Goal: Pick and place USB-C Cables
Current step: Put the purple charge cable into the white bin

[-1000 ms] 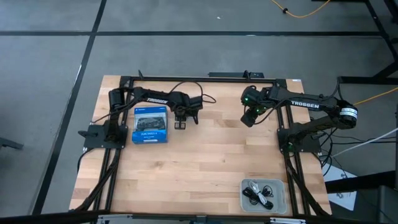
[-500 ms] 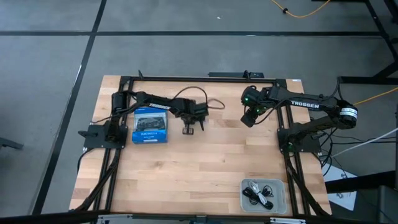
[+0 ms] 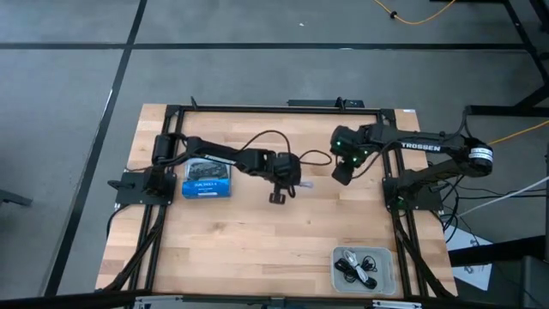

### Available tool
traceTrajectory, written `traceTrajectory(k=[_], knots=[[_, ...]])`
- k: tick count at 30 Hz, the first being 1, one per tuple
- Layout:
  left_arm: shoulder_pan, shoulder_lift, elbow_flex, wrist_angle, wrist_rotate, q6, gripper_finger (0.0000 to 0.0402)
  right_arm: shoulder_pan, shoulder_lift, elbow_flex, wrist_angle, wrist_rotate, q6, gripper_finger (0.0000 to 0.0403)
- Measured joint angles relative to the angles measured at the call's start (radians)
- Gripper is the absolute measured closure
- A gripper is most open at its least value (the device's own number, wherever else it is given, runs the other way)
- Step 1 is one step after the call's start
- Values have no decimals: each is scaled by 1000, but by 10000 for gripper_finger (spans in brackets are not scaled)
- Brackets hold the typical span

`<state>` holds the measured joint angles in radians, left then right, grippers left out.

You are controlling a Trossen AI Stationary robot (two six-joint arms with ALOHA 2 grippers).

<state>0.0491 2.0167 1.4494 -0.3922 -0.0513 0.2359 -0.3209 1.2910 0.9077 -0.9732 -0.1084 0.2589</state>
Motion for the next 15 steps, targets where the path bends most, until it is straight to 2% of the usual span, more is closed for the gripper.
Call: traceTrajectory(k=[6, 15], knots=[[-29, -1, 1, 30, -36, -20, 401, 153, 0, 0, 235, -55, -36, 287], [-24, -3, 1, 101, -127, -17, 401, 337, 0, 0, 419, -58, -28, 287]])
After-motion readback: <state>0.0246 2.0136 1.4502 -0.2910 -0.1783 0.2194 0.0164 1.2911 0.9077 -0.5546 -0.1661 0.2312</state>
